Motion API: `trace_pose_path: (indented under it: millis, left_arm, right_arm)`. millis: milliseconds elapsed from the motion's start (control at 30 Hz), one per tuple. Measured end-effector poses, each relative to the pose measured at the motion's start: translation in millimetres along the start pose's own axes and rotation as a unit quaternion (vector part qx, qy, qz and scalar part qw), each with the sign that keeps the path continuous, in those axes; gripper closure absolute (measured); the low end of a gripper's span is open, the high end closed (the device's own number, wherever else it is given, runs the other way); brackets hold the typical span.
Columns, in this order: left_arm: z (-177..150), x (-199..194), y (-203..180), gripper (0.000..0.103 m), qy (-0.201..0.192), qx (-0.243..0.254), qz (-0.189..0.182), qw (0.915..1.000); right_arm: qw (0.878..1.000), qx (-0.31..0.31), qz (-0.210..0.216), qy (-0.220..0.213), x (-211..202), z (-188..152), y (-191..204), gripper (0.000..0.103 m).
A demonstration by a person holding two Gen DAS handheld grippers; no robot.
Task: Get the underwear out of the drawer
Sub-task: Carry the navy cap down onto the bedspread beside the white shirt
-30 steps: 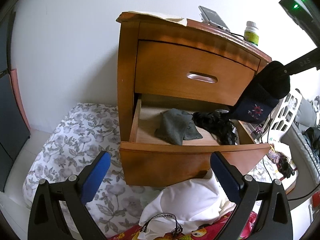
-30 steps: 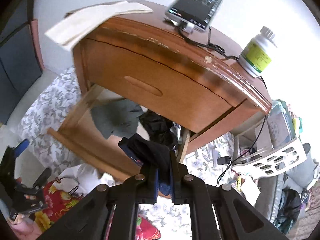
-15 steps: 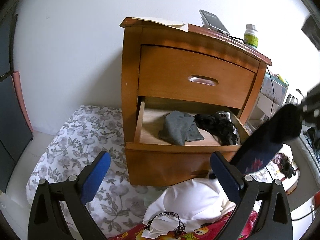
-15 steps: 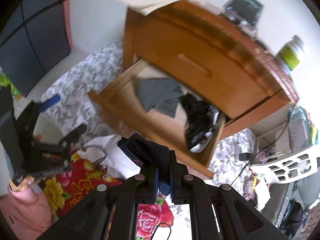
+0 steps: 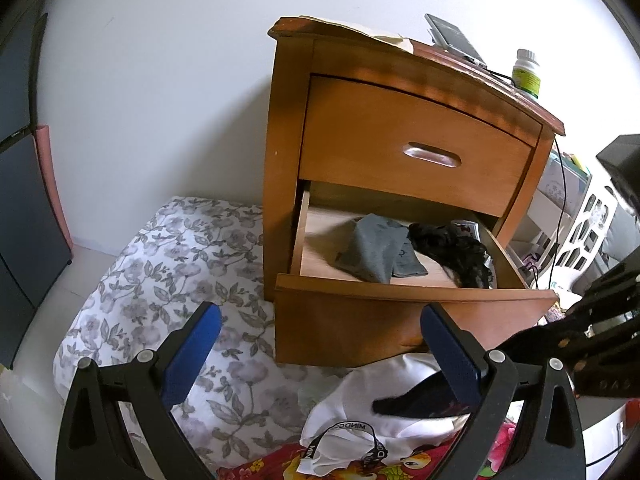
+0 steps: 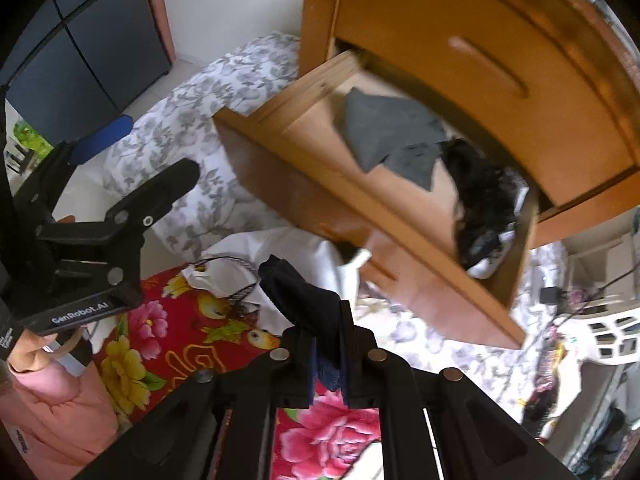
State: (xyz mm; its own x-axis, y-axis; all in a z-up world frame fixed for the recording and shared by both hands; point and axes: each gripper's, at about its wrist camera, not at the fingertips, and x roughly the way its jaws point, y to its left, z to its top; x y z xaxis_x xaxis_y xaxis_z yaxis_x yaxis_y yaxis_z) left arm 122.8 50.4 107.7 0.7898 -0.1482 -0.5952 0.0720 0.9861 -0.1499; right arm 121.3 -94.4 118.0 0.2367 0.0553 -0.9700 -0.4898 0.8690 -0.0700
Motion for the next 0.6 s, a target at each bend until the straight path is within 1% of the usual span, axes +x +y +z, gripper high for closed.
trace_pose_path:
  millis: [33, 133, 233, 367, 433, 500, 600]
  left_arm:
    - [0, 0, 1, 0.003, 0.000, -0.001, 0.000, 1.0000]
    - [0, 2, 2, 0.003, 0.002, -0.003, 0.001, 1.0000]
    - [0, 1, 2, 0.003, 0.002, -0.003, 0.001, 1.0000]
    - [0, 3, 2, 0.003, 0.003, -0.003, 0.001, 1.0000]
    - [0, 4, 1, 0.003, 0.004, -0.002, 0.001, 1.0000]
    - [-1, 6, 1, 0.003, 0.007, -0.001, 0.002, 1.0000]
    - [-2, 7, 0, 0.003, 0.010, 0.000, 0.003, 0.9999]
  right_arm:
    - [1.000, 0.002, 0.008, 0.001, 3, 0, 1, 0.094]
    - [1.000, 0.005, 0.011, 0.010, 17, 0, 1, 0.094]
    - [0.999, 0.019, 0.004, 0.041, 47, -6, -5, 0.094]
    - [0.997, 0.047, -0.009, 0.065, 80, -12, -23, 0.094]
    - [0.996, 0.060, -0.018, 0.070, 93, -14, -32, 0.094]
    - [0.995, 0.067, -0.028, 0.070, 100, -16, -39, 0.094]
    - [0.993, 0.082, -0.033, 0.074, 107, -20, -50, 0.094]
